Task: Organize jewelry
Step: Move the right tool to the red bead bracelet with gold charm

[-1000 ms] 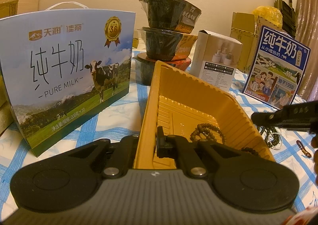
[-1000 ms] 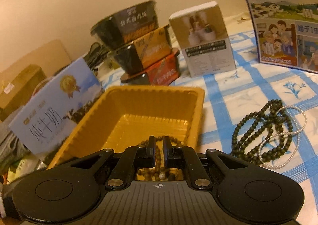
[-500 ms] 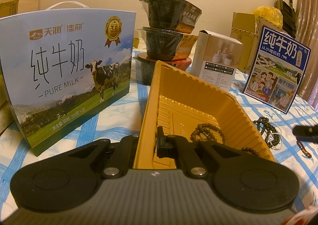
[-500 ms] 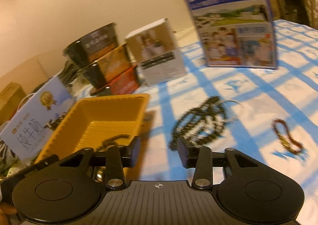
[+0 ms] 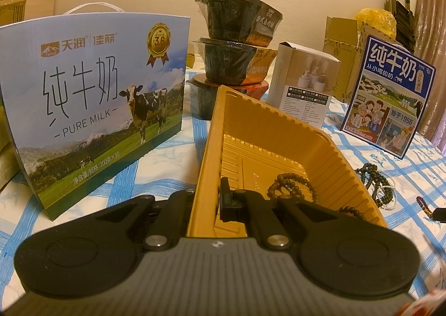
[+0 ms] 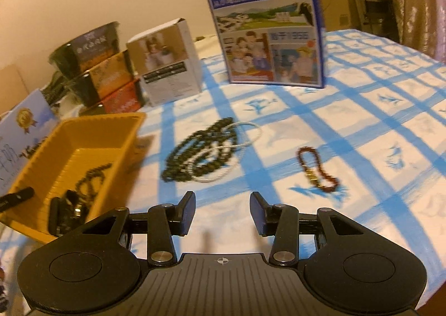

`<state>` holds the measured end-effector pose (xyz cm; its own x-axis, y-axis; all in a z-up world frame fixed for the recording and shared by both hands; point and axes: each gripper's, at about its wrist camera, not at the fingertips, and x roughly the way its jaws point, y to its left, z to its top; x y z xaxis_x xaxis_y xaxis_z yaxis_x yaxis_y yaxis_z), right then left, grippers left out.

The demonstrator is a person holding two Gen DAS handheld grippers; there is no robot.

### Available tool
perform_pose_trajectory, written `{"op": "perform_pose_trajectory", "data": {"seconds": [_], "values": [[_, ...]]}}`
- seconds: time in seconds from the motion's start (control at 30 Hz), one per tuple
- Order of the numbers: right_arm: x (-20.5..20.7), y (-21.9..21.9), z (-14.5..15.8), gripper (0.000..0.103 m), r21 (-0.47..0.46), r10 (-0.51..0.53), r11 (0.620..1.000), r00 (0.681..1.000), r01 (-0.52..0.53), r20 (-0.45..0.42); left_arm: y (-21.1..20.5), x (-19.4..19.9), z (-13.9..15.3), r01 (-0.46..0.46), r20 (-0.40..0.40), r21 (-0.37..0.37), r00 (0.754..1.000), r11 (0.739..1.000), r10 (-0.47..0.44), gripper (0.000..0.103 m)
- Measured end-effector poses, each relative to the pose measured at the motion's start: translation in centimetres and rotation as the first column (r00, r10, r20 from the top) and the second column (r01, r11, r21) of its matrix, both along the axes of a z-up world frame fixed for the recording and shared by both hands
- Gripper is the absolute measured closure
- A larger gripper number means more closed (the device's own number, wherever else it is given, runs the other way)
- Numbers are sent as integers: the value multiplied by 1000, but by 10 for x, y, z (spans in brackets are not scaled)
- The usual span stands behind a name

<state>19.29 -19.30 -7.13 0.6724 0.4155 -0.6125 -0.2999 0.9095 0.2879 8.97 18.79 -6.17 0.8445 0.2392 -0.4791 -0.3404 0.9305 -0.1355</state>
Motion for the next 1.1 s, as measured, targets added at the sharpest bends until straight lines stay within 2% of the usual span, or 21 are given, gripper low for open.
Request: {"op": "perform_pose_trajectory", "data": {"seconds": [0.37, 1.1], "values": [[8, -28, -8, 59, -73, -65, 995, 998, 64, -8, 0, -1, 0, 0, 0, 0, 1000, 1000, 0, 100], [43, -40, -17, 59, -181, -58, 981, 998, 63, 32, 1, 1, 0, 2, -2, 5, 1000, 1000, -2, 100]]}}
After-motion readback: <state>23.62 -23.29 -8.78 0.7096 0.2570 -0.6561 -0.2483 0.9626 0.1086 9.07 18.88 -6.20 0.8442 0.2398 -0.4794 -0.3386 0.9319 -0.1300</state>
